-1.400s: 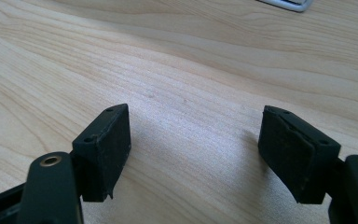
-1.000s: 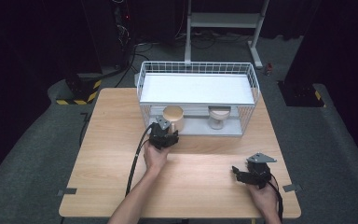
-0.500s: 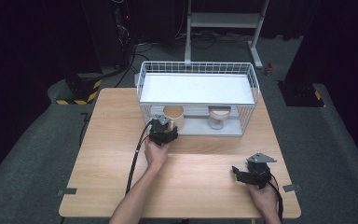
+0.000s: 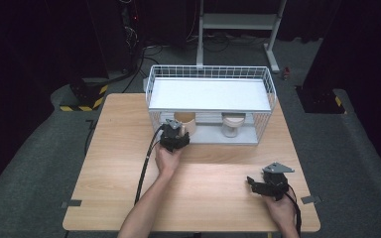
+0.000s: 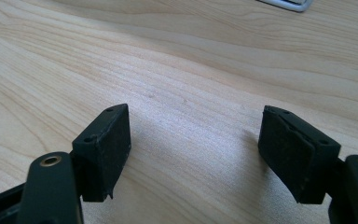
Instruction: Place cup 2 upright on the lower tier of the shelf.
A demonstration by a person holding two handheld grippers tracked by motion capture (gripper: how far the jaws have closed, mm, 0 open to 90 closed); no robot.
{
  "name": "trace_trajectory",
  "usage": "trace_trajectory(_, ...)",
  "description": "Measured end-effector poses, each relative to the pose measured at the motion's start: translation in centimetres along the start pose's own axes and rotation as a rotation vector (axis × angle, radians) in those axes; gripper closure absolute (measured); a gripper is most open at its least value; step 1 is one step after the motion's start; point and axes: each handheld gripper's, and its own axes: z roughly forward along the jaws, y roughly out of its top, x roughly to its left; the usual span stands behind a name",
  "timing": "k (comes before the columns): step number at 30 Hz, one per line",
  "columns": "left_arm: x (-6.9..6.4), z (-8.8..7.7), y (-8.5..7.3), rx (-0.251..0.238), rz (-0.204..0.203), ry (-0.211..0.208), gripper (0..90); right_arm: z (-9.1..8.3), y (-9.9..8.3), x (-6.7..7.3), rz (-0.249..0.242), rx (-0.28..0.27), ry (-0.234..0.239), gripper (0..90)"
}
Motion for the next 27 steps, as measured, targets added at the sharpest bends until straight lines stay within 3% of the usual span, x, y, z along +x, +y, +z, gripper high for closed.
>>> trace_trajectory(7, 0.1, 0.3, 0.3, 0.008, -0.003, 0.002, 45.3, 0.0, 0.0, 0.0, 0.000, 0.000, 0.000, 25.4)
trace_trajectory(14, 0.4, -0.5, 0.2, -0.013, -0.008, -0.061, 36.4, 0.0, 0.0, 0.0, 0.000, 0.000, 0.000, 25.4)
trace_trajectory(21, 0.9, -2.2, -0.5, -0.039, -0.021, -0.116, 30.0, 0.0, 0.0, 0.0, 0.000, 0.000, 0.000, 25.4)
trace_trajectory(27, 1.5, -4.2, -0.7, -0.075, -0.006, -0.132, 28.9, 0.0, 0.0, 0.0, -0.001, -0.001, 0.000, 25.4)
